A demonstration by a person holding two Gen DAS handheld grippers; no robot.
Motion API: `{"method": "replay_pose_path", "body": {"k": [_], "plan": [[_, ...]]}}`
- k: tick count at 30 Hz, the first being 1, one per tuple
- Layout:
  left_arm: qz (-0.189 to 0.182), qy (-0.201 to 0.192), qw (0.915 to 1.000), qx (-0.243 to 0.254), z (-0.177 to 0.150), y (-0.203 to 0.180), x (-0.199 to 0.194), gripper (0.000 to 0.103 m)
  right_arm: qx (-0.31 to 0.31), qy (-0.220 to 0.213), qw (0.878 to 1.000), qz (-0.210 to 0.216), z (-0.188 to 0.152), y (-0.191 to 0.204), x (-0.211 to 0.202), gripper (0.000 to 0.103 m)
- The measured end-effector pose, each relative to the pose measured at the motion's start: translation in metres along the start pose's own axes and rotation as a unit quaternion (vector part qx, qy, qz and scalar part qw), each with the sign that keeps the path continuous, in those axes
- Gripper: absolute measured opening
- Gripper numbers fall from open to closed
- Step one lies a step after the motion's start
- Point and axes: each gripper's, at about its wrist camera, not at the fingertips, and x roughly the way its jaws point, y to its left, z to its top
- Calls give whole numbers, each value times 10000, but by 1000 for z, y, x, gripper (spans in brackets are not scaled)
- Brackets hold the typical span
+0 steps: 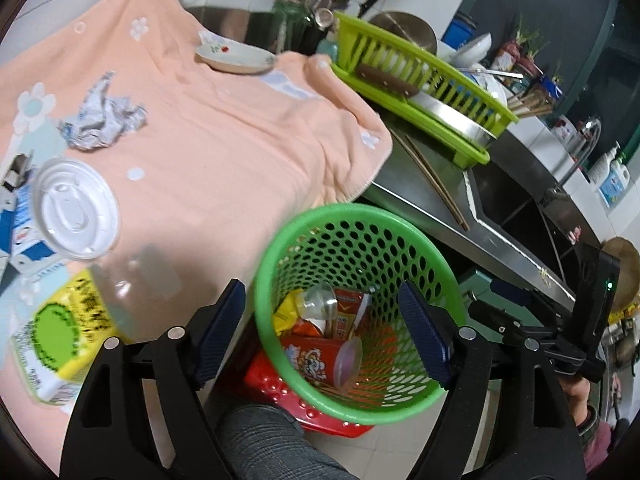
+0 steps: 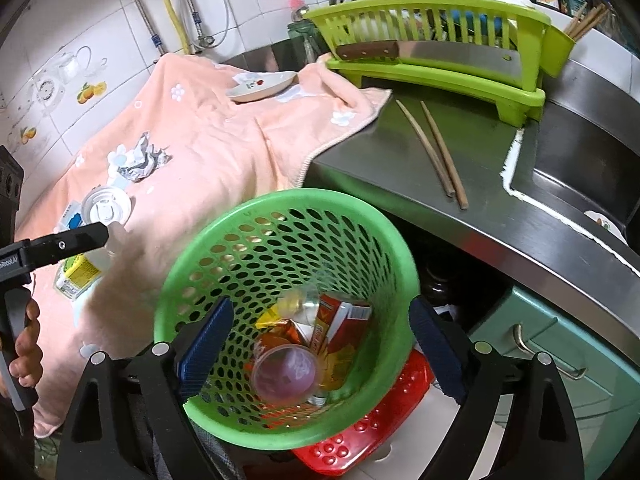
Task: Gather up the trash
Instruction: 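Move both open tools back over the towel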
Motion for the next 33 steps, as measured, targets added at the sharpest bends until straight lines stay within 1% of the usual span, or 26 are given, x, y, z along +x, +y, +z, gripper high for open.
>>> {"method": "replay_pose_path", "body": {"k": [7,16,29,33], "plan": [[160,-283,9994,-93,2,17,-28,78,-159,7,9998,137,5,21,3,88],[383,-630,9970,-227,6,42,-63,82,-437,39,9982,399,14,59,9,89],[730,-986,9909,-551,7,86,-102,85,-1145,97,9898,838,25,139,22,91],[812,-1075,9888,-647,8,97,-111,86,-1300,128,9872,914,26,156,26,91]]}}
